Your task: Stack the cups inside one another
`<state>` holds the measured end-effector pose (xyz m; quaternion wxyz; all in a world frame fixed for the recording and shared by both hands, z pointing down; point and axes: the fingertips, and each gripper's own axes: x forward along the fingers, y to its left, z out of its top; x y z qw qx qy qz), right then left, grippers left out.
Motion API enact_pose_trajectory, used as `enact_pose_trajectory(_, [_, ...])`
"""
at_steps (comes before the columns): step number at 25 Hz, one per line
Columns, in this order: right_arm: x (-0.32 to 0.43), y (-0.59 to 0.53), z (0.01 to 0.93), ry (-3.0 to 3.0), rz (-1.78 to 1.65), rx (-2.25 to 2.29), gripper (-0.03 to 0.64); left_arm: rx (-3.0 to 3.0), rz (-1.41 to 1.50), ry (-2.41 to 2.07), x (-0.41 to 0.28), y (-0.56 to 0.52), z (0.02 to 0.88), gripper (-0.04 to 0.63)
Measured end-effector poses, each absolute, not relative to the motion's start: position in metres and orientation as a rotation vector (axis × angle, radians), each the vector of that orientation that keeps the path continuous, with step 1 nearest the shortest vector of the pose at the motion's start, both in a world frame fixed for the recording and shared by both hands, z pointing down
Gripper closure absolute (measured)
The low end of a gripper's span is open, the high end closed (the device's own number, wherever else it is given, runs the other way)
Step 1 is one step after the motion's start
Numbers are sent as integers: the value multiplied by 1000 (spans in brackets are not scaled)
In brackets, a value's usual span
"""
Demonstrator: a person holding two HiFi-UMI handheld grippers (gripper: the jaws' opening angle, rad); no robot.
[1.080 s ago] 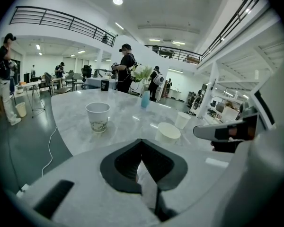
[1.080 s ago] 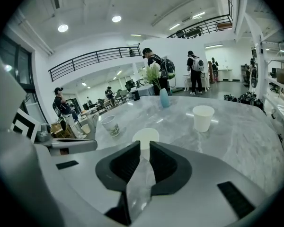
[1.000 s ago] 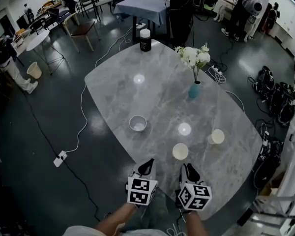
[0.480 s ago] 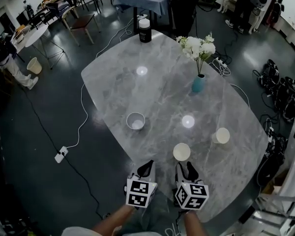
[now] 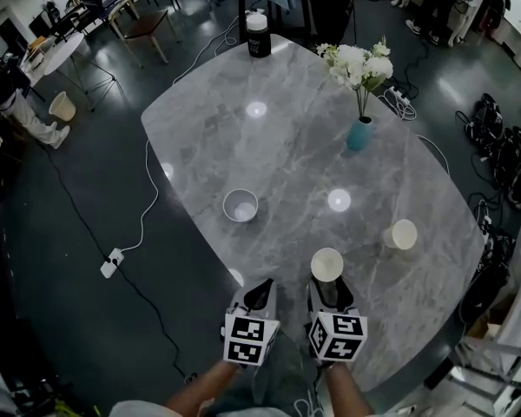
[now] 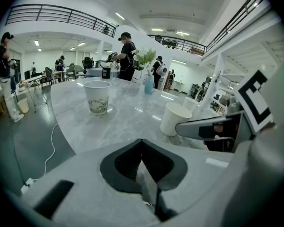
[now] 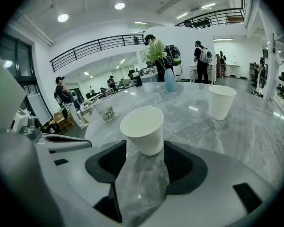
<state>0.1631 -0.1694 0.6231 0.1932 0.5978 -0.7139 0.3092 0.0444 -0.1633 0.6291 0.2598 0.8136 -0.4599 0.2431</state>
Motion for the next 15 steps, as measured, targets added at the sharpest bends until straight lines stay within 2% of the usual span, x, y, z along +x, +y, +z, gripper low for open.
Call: enact_pose_trajectory(15, [162,-190,630,-1983,816,1693,403,2171,627,-1278,36,-176,634,599])
